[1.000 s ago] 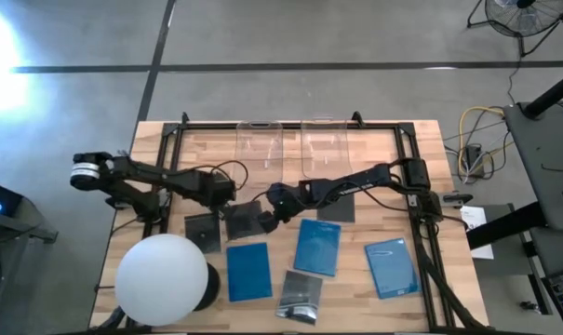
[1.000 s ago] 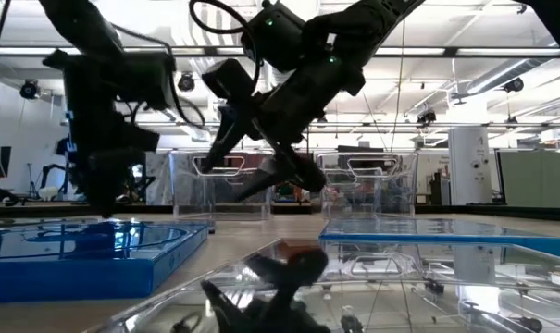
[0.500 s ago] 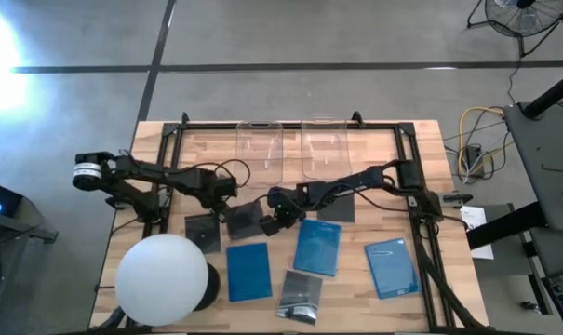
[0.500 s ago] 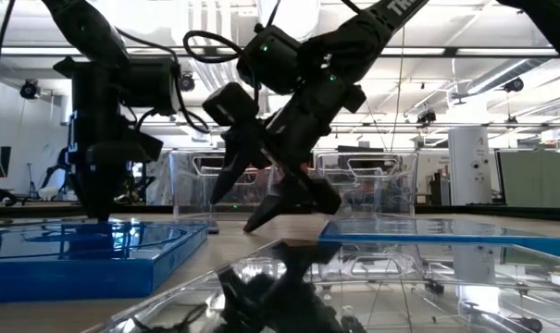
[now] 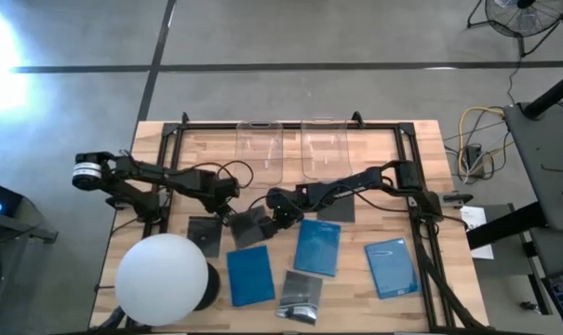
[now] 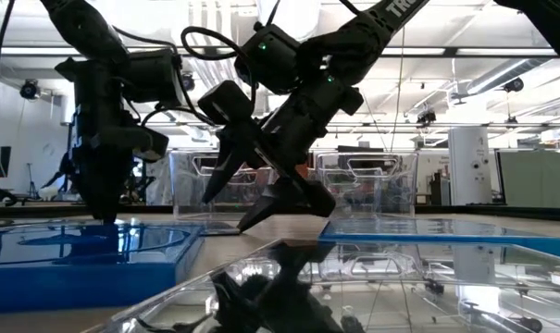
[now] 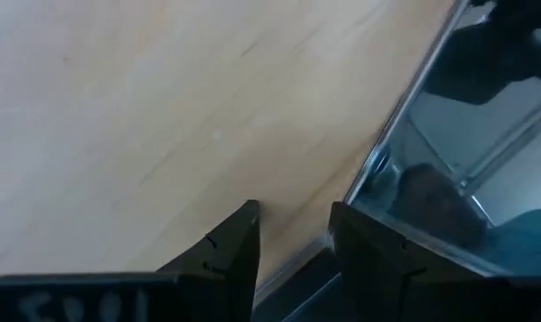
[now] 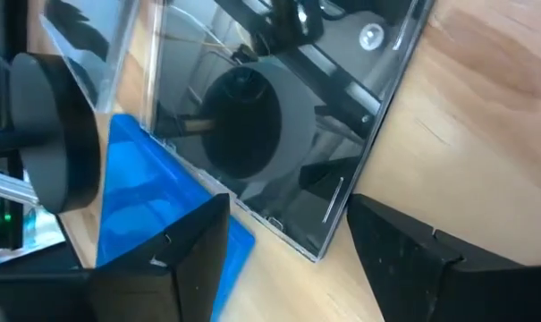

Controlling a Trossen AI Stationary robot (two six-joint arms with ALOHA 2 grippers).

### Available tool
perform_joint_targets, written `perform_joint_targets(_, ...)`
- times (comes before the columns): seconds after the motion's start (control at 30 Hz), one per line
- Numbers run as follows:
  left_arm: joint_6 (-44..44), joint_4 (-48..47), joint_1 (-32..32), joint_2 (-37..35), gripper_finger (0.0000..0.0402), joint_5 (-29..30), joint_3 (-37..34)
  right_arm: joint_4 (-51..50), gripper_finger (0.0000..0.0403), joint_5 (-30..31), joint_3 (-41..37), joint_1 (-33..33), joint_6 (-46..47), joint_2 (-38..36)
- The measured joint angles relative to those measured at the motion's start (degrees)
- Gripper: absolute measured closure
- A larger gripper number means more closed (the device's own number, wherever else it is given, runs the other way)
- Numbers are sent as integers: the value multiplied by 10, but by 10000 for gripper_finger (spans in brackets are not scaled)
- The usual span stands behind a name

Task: Pick & place jewel cases by type
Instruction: Put the black cd case into the left transparent bin

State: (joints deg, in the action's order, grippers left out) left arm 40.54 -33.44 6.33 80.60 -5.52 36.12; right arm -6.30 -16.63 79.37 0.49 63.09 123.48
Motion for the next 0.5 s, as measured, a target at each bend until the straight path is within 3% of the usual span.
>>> perform_joint_targets(0.3,-48,2,-3,-3,281,8,0,99,177,-3,0,-5,-37,-25)
perform_joint_targets(0.5,-55,17,-2,-47,281,33,9,117,177,0,0,-10,-50,-35)
